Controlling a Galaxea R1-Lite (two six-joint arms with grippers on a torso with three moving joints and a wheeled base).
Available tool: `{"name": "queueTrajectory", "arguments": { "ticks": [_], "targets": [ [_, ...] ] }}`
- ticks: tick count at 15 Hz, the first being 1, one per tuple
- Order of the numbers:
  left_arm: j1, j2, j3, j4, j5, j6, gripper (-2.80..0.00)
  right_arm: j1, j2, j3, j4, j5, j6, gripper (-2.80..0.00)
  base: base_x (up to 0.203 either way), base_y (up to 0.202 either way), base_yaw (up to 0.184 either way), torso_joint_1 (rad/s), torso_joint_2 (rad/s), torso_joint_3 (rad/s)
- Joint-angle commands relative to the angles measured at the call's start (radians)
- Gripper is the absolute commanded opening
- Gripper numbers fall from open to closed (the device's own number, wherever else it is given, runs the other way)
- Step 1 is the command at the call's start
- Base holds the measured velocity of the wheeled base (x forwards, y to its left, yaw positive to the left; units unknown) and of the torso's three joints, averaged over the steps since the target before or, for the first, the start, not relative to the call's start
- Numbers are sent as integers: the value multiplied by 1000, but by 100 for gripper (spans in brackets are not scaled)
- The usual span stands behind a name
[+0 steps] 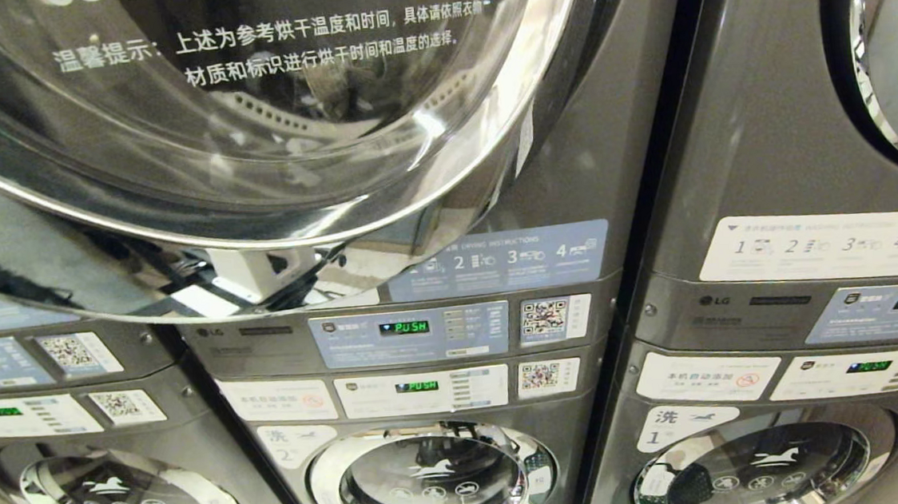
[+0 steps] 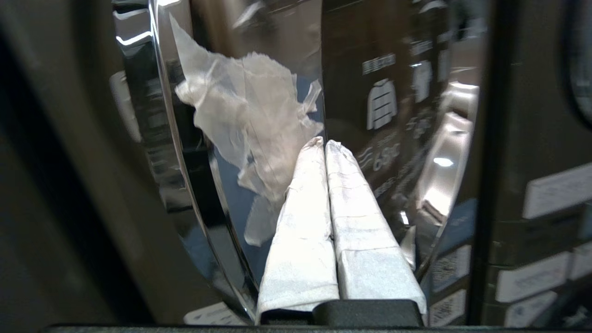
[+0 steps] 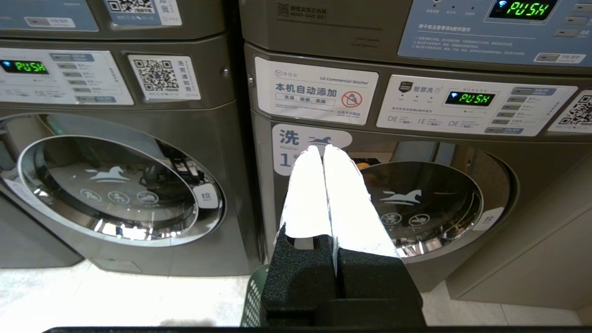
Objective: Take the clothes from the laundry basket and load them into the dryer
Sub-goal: Close the dryer
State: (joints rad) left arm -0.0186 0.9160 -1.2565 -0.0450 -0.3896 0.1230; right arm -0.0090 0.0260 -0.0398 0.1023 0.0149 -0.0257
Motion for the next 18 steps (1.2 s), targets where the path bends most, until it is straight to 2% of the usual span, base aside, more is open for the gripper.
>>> {"name": "queueTrajectory", "arguments": {
  "ticks": [1, 5, 6, 9, 11, 14, 16, 18],
  "targets": [
    [0, 66, -16, -1, 68, 2, -280, 0, 2, 0, 0, 0, 0, -280, 0, 0, 0, 0, 0, 0],
    [1, 150, -17, -8, 218, 42, -280, 0, -3, 0, 0, 0, 0, -280, 0, 0, 0, 0, 0, 0],
    [1, 174, -17, -20, 238, 51, -280, 0, -3, 0, 0, 0, 0, -280, 0, 0, 0, 0, 0, 0],
    [7, 292, -33, -152, 290, 55, -280, 0, -1, 0, 0, 0, 2, -280, 0, 0, 0, 0, 0, 0],
    [10, 379, -90, -221, 325, 55, -280, 0, -1, 0, 0, 0, 3, -280, 0, 0, 0, 0, 0, 0],
    [12, 460, -194, -241, 360, 55, -280, 0, -3, 0, 0, 0, 3, -280, 0, 0, 0, 0, 0, 0],
    [14, 480, -222, -237, 399, 56, -280, 1, -2, 0, 0, -1, 6, -280, 0, 0, 0, 0, 0, 0],
    [20, 495, -228, -237, 406, 58, -280, 0, -3, 0, -1, -1, 6, -280, 0, 0, 0, 0, 0, 0]
  ]
}}
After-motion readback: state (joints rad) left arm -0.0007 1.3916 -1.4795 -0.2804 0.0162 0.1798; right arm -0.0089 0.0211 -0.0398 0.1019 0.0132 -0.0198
